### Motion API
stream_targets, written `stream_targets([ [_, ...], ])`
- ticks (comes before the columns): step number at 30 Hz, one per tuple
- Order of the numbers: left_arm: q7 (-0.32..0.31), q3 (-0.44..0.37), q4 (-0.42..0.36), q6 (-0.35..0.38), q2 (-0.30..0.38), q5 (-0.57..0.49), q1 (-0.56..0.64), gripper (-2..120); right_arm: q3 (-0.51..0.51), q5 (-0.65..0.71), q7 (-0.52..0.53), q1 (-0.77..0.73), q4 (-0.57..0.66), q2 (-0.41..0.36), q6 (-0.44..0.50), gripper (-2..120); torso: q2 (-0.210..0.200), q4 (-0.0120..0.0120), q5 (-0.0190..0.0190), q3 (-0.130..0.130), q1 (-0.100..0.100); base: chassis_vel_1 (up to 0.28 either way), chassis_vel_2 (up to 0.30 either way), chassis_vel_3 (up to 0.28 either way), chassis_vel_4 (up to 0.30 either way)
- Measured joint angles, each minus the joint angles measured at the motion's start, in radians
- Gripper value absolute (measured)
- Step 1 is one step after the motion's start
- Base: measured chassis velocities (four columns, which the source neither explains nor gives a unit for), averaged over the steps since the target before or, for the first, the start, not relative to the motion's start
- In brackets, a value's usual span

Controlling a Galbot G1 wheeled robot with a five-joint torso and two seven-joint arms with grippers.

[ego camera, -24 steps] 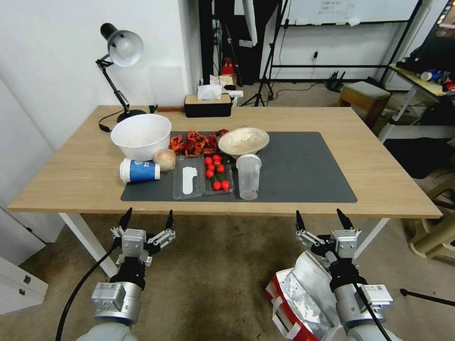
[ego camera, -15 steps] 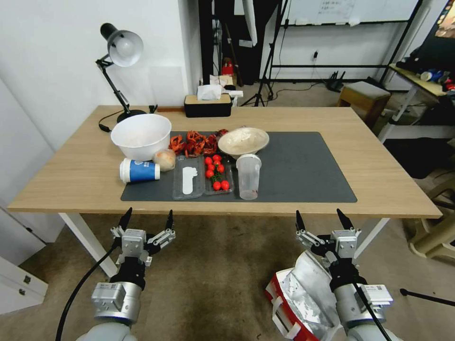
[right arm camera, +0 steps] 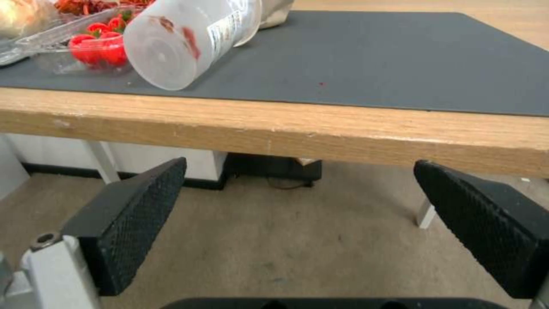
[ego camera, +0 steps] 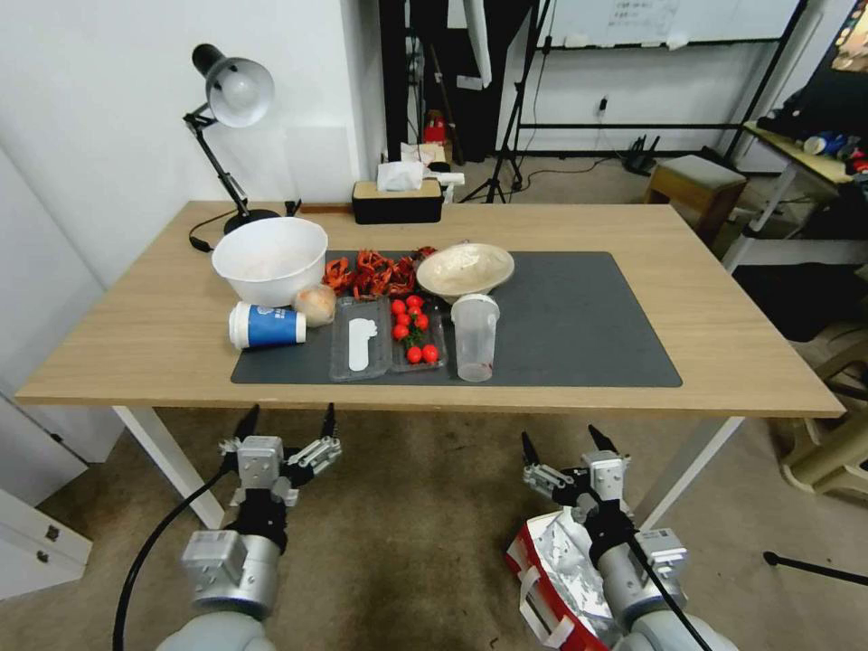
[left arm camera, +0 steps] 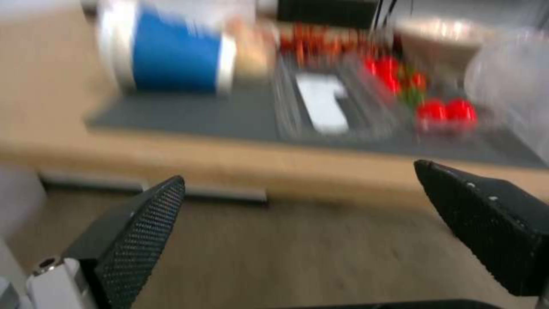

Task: Pick up the food delivery bag from the floor and place it on the table.

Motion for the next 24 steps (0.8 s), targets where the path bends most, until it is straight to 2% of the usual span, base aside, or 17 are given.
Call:
stream_targets([
  [2, -0.065, 0.042, -0.007, 0.034, 0.020, -0.072, -0.005, 100, 0.000, 0.000, 0.000, 0.001, 0.000, 0.001, 0.003, 100, 0.000, 0.0000, -0.0002, 0.000, 0.000, 0.000, 0.000, 0.000, 0.000],
  [5, -0.075, 0.048, -0.007, 0.016, 0.022, -0.086, -0.001, 100, 0.000, 0.001, 0.000, 0.001, 0.000, 0.002, 0.004, 100, 0.000, 0.0000, 0.0003, 0.000, 0.000, 0.000, 0.000, 0.000, 0.000],
  [24, -0.072, 0.048, 0.005, -0.085, 0.020, -0.071, 0.020, 100, 0.002, 0.007, 0.006, 0.000, 0.007, 0.002, 0.017, 100, 0.000, 0.0000, 0.0001, 0.000, 0.000, 0.000, 0.000, 0.000, 0.000],
])
